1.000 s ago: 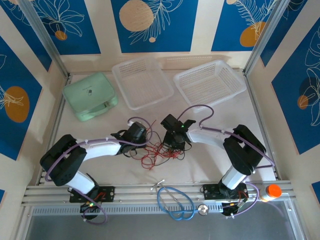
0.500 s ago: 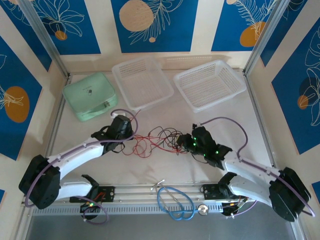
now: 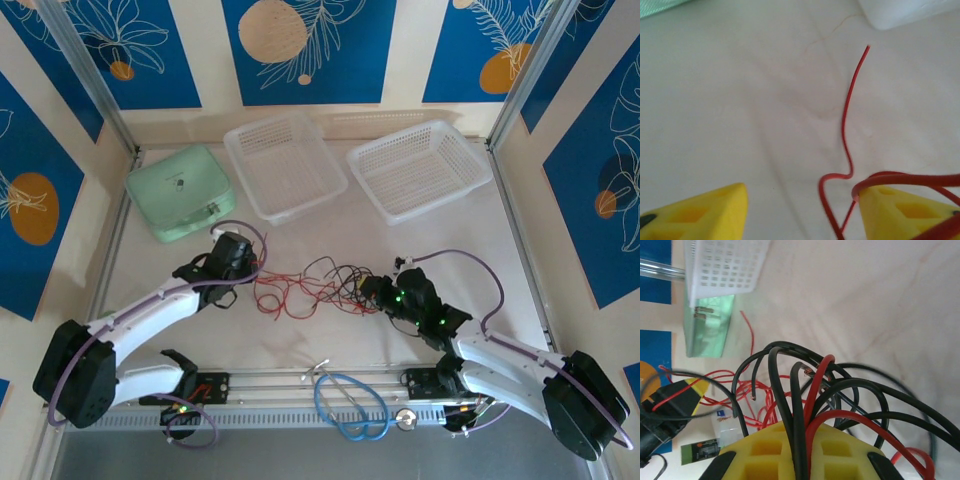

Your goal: Untangle the cables

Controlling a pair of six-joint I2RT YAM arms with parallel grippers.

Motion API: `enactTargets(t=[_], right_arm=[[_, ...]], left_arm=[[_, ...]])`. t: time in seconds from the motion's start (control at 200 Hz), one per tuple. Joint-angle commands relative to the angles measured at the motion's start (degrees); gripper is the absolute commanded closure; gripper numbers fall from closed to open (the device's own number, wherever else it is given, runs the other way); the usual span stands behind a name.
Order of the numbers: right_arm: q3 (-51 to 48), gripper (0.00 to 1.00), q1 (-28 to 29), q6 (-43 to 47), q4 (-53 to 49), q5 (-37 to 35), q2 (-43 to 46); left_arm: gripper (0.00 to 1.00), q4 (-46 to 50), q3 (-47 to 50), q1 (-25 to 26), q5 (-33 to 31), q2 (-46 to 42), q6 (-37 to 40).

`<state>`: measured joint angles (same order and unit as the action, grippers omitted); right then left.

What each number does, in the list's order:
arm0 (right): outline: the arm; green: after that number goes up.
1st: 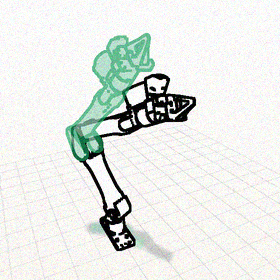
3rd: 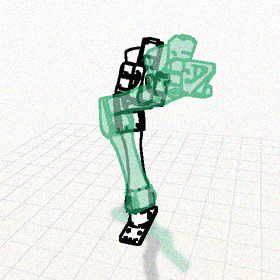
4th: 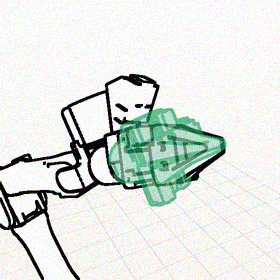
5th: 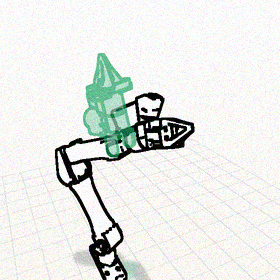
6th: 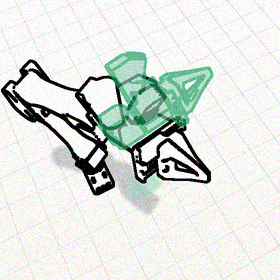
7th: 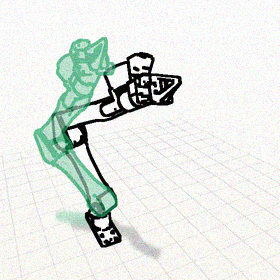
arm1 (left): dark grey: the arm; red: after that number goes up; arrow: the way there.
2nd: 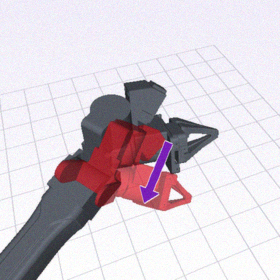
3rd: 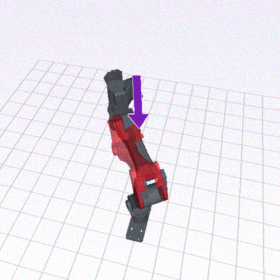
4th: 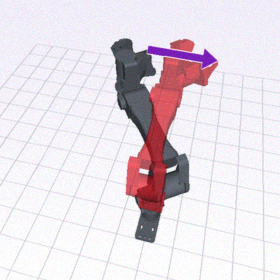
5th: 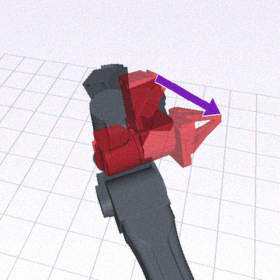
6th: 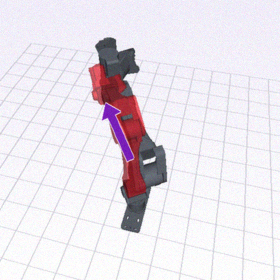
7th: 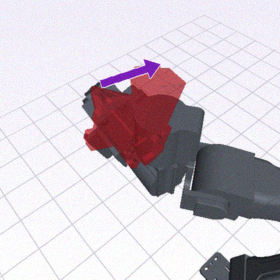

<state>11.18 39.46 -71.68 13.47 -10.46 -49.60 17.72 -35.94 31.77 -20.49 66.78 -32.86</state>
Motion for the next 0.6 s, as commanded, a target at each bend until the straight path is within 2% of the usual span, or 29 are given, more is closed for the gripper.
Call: enactTargets(t=[0.0,0.2,0.295,0.395,0.47,0.595], right_arm=[[-0.5,1.0,0.3,-0.2,2.7,-0.4,-0.3],[1.2,1.0,0.8,2.1,3.7,0.8,-0.9],[1.5,1.0,0.7,2.2,4.0,0.9,-0.9],[1.4,1.0,0.6,1.8,5.2,0.6,-1.3],[1.9,1.0,0.4,1.5,6.2,0.8,-1.8],[3.5,1.0,0.4,0.9,8.9,1.8,-3.5]], left_arm=[[0.3,3.7,0.1,-0.6,-2.7,-2.4,0.9],[0.11,12.1,-5.1,-0.6,-5.0,-9.1,2.6],[0.09,17.5,-9.8,-0.6,-4.6,-12.2,4.0],[0.22,22.2,-14.9,-0.6,-1.2,-13.3,6.6],[0.41,25.7,-18.7,-0.6,1.7,-12.0,7.7],[0.64,30.8,-23.2,-0.7,5.1,-7.9,7.8]])
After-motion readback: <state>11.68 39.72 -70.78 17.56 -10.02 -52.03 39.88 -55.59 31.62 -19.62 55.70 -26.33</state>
